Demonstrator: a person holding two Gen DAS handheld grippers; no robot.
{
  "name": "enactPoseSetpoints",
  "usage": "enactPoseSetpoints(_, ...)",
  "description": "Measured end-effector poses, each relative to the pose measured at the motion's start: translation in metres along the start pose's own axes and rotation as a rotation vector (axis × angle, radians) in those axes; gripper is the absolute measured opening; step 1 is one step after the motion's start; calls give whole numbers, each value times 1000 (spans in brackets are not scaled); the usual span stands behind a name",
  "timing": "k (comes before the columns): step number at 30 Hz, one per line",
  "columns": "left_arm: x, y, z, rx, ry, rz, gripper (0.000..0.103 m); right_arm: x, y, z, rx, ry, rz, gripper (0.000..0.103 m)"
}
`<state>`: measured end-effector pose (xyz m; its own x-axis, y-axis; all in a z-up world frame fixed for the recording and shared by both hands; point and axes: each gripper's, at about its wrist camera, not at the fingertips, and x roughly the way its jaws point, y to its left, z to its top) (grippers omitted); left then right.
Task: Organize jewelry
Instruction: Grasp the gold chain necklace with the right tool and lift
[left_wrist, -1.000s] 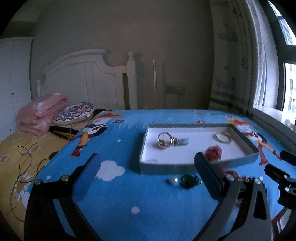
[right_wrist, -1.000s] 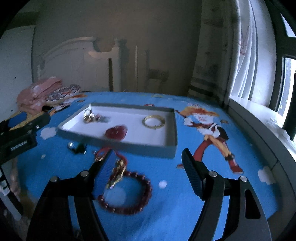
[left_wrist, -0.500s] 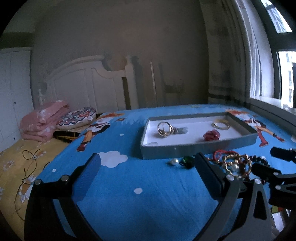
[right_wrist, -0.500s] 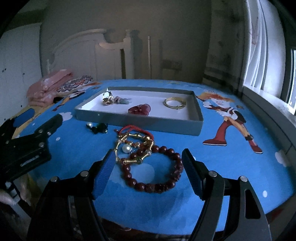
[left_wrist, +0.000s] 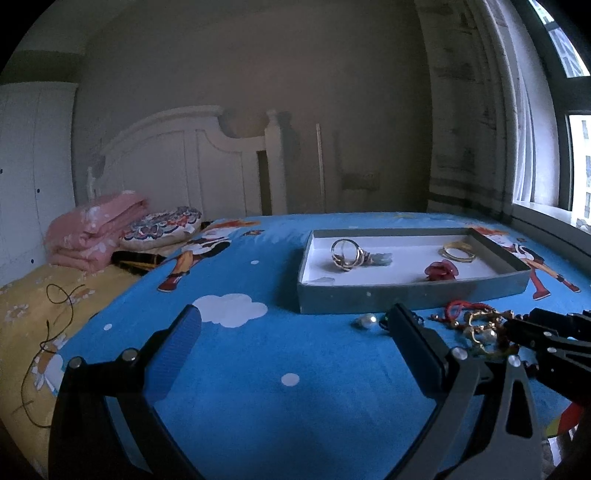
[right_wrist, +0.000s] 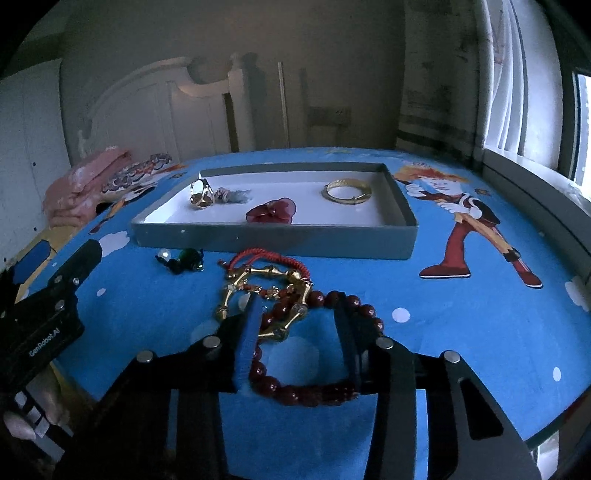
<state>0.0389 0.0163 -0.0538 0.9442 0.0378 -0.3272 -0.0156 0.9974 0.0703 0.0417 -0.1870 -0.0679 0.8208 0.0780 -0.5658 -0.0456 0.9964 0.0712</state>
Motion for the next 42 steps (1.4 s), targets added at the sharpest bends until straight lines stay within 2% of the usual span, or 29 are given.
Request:
enactPoseSetpoints(7, 4, 6, -2, -17, 13, -11, 98, 6, 5, 1, -6, 16, 4, 30)
enactPoseSetpoints(12, 7, 10, -3, -27, 21, -18, 98, 11, 10, 1, -3, 40, 41, 29)
enactPoseSetpoints(17, 12, 11, -5, -36, 44, -26, 98, 7, 16, 1, -26, 16, 48, 12)
enactPoseSetpoints(28, 10, 4, -6, -6, 43, -47, 98, -14, 26, 4, -80, -86, 33, 11)
enactPoseSetpoints(35, 7, -16, 2, 34, 20, -88, 98, -34, 5, 10, -22, -143, 50, 11)
enactPoseSetpoints(42, 1, -46, 3, 134, -6, -114, 98, -60, -20, 17, 29, -223, 44, 11)
